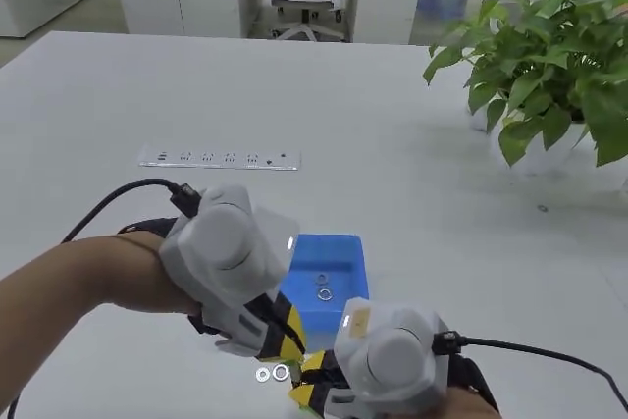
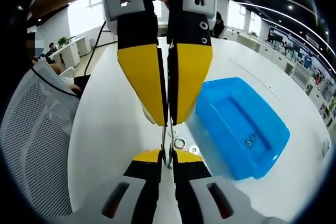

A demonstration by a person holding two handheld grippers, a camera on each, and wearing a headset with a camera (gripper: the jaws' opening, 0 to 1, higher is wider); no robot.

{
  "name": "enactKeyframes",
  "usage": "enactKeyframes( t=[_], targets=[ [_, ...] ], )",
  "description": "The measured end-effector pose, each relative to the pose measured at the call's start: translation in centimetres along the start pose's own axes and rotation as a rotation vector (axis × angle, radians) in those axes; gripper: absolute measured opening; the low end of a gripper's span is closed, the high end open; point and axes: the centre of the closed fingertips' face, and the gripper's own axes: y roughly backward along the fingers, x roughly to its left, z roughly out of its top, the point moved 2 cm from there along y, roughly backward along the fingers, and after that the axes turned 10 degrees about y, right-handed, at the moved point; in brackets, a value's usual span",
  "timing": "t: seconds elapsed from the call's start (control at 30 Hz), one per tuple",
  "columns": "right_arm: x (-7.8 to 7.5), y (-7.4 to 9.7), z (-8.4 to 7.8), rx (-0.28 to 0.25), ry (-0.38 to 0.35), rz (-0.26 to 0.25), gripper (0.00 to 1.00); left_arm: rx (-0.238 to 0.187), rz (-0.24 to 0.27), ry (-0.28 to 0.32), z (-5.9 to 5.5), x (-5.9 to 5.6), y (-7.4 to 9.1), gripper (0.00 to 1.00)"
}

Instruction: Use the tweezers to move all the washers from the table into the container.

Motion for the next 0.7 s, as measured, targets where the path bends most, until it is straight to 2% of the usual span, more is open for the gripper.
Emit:
enactKeyframes(
  t=[0.37,0.7],
  targets=[
    [0.0,1.2,1.2,-0.009,0.010,-0.004,0.09,-0.007,-0.004,-0.009,1.0,-0.7,1.4,0.06],
    [-0.7,2.7,2.8,-0.016,0.028,-0.024,0.09,-0.018,0.006,-0.027,2.5,-0.6,3.1,0.06]
  ],
)
